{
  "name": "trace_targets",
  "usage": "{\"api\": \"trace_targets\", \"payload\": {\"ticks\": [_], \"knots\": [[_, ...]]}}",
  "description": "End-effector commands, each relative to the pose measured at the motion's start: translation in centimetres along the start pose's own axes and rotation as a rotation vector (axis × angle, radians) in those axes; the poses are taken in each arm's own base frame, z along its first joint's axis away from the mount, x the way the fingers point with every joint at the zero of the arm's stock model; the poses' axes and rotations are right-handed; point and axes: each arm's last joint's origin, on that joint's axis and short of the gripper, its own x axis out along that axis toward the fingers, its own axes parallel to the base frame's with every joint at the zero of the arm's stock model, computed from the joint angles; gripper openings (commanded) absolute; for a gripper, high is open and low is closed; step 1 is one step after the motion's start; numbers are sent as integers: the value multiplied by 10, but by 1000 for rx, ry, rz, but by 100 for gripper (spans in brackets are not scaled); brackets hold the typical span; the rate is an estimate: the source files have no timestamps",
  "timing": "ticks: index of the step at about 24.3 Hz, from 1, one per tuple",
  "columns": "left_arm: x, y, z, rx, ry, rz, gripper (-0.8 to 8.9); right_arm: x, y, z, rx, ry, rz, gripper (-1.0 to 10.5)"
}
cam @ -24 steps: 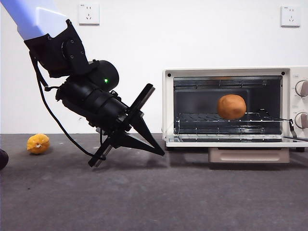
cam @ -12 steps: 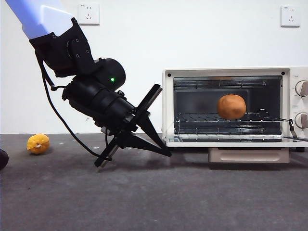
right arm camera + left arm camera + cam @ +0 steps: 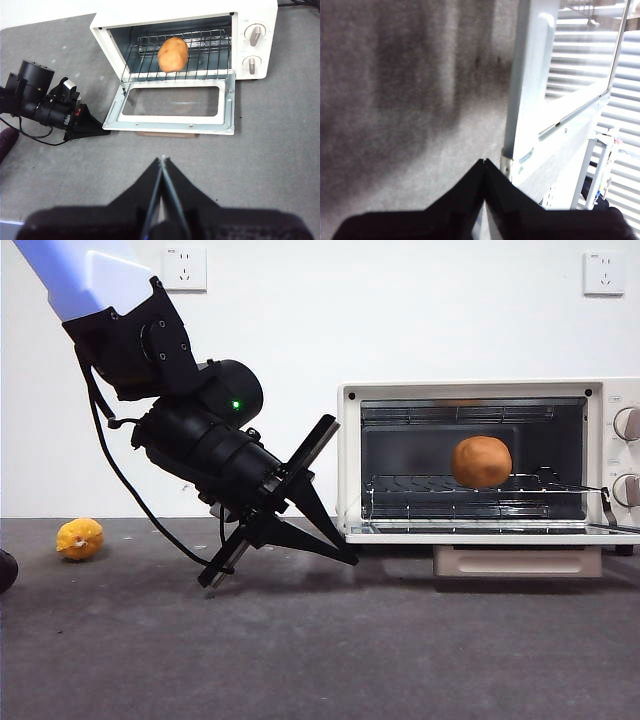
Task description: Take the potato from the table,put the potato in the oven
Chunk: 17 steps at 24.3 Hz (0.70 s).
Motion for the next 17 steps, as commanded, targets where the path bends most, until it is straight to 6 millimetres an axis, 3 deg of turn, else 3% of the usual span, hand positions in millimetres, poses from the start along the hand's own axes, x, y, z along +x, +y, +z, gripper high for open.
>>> {"api": "trace_targets", "payload": {"ticks": [1,17], "knots": [[6,3,0,-7,17,-21,-8,0,0,0,-3,-4,0,-12],[2,-2,5,-9,33,-98,-8,0,0,-1,-3,-1,7,-12]]}}
